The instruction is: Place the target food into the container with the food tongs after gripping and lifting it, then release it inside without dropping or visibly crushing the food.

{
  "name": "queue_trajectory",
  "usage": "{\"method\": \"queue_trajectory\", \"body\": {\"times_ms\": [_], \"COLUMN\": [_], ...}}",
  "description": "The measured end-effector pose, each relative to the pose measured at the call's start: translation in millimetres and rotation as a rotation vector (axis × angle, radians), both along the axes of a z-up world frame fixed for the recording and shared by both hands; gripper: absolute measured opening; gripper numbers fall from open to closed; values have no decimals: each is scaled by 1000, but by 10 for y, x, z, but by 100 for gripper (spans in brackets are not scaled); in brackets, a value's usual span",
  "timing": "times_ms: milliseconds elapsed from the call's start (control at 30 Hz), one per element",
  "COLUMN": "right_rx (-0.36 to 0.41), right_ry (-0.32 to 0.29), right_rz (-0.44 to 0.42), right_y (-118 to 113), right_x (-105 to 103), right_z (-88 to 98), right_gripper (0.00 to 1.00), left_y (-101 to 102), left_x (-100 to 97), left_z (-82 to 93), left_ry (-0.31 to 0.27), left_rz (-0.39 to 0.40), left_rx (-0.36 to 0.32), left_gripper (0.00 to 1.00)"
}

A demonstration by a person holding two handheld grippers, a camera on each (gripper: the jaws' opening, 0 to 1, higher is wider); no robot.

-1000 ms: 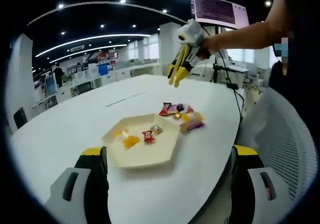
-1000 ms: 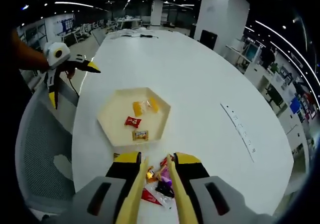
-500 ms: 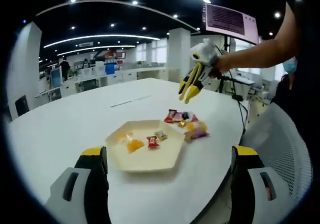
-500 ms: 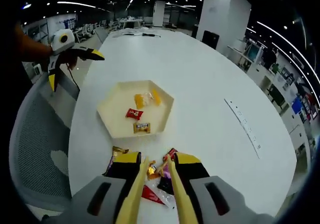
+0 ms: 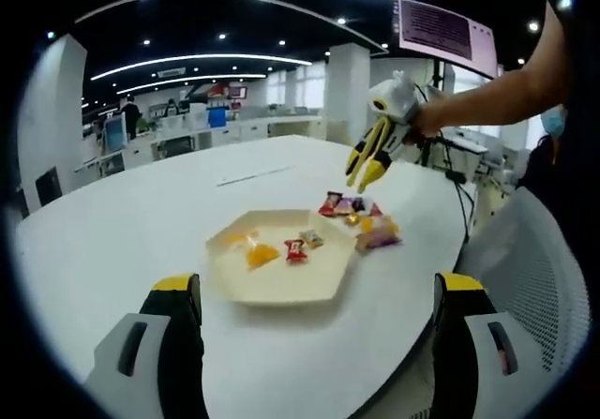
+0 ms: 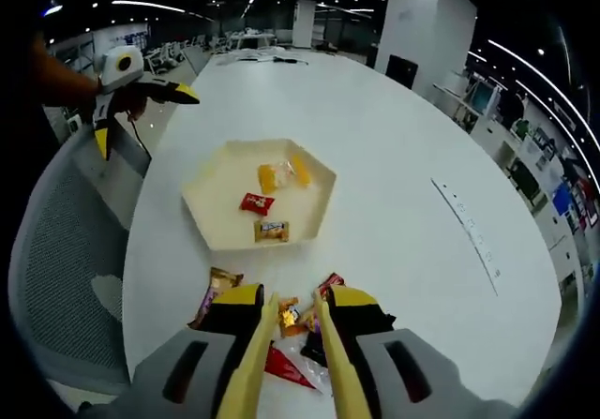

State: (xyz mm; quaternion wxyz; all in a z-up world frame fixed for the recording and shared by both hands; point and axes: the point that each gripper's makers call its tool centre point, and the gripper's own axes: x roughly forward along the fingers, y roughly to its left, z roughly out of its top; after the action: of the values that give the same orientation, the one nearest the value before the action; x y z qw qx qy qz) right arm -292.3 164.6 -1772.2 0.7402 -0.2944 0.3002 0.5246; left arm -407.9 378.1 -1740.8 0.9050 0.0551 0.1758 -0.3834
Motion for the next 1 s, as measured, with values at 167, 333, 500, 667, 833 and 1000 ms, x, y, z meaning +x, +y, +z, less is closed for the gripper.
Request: {"method": "queue_trajectory", "body": {"times_ms": [167, 333, 500, 667, 833, 1000], "right_rx": [-14, -24, -30, -40, -63, -40], "right_ry": [20, 27, 32, 49, 53, 67], "right_rz": [1, 3, 4, -3, -3, -24], "right_y": [4, 10, 19, 0, -40, -48], "right_x": [-37, -51, -28, -8, -13, -2], "right_z": [-162, -267, -327, -407, -489, -495], "right_gripper": [26, 26, 26, 26, 25, 26], "left_y": [9, 19, -6, 3, 15, 26], "left_x": [9, 13, -5, 0, 6, 14], "left_z": [2, -9, -57, -60, -68, -83], "left_ry": [4, 4, 12, 14, 15, 19], "left_rz": [6, 9, -10, -5, 0, 4], "left_rx": [-10, -7, 12, 12, 20, 24], "left_gripper": [100, 99, 99, 99, 99, 99]}}
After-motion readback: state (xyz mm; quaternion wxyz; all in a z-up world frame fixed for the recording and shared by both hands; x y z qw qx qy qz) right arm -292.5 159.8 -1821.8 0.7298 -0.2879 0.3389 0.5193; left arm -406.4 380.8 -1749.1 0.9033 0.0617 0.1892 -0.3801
